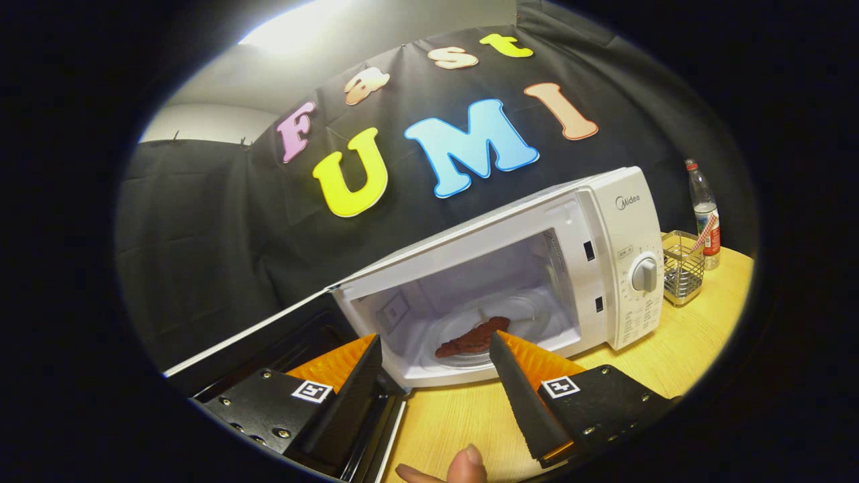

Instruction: Open the microwave, put the food inside, and close the microwave door.

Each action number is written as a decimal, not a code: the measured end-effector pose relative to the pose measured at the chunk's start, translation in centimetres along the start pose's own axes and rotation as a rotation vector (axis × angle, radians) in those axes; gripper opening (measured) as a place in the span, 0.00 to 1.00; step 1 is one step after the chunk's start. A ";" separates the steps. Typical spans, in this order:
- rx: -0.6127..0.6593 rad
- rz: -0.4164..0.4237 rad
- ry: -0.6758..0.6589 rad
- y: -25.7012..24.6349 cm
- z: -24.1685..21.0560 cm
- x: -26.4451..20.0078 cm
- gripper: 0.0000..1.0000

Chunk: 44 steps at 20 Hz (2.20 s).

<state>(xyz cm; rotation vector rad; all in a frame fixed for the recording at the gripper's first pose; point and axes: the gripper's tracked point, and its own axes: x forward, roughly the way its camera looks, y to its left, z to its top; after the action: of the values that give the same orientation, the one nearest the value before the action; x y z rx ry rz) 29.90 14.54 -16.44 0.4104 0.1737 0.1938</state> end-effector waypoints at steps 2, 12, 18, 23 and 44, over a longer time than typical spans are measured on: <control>-0.028 0.071 0.022 1.6 -0.2 -2.3 0.97; -0.266 0.336 -0.017 8.8 -0.4 -16.4 0.97; -0.445 0.563 -0.062 16.0 -3.7 -23.9 0.97; -0.489 0.672 -0.034 20.7 -8.0 -24.8 0.90; -0.526 0.318 0.088 16.5 -12.1 -16.2 0.07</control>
<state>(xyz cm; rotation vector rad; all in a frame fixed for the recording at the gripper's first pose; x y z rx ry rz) 9.30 30.36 -18.47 -0.0981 0.1368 0.5564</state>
